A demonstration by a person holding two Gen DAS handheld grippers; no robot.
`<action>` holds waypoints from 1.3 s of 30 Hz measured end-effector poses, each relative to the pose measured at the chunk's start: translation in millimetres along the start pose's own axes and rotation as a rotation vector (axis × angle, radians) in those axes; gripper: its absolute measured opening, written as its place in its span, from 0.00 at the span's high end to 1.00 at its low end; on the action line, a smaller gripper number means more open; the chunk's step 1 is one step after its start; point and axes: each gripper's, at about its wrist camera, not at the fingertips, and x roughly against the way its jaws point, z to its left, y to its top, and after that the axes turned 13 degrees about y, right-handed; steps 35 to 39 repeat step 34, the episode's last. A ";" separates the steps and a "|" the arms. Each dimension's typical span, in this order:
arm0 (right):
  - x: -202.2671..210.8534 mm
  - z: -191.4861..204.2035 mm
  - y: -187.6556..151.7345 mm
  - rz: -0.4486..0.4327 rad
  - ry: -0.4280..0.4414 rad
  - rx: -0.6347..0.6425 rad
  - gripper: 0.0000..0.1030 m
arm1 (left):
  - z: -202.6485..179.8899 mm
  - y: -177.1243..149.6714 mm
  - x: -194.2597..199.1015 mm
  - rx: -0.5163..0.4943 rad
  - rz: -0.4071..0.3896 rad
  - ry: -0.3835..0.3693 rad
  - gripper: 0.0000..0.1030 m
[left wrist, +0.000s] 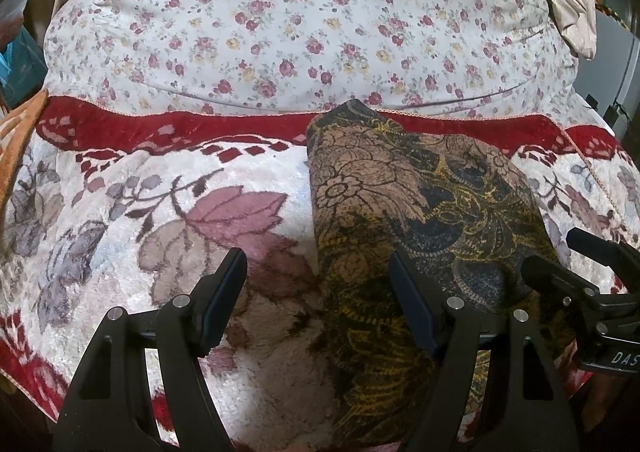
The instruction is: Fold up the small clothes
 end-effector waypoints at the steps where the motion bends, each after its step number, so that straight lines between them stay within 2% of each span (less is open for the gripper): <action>1: -0.7 0.2 -0.1 0.002 -0.001 0.000 0.05 | 0.1 0.0 0.0 0.001 0.000 0.001 0.28; 27: -10.8 5.2 -1.9 0.031 0.002 0.010 0.05 | 0.7 0.7 -1.8 0.001 -0.011 -0.021 0.28; 32: -13.4 5.1 -2.9 0.040 0.005 0.008 0.05 | 8.3 2.5 -0.5 0.038 -0.023 -0.064 0.28; 39: -13.7 5.1 -3.2 0.039 0.004 0.008 0.05 | 12.0 3.3 -0.1 0.052 -0.024 -0.068 0.28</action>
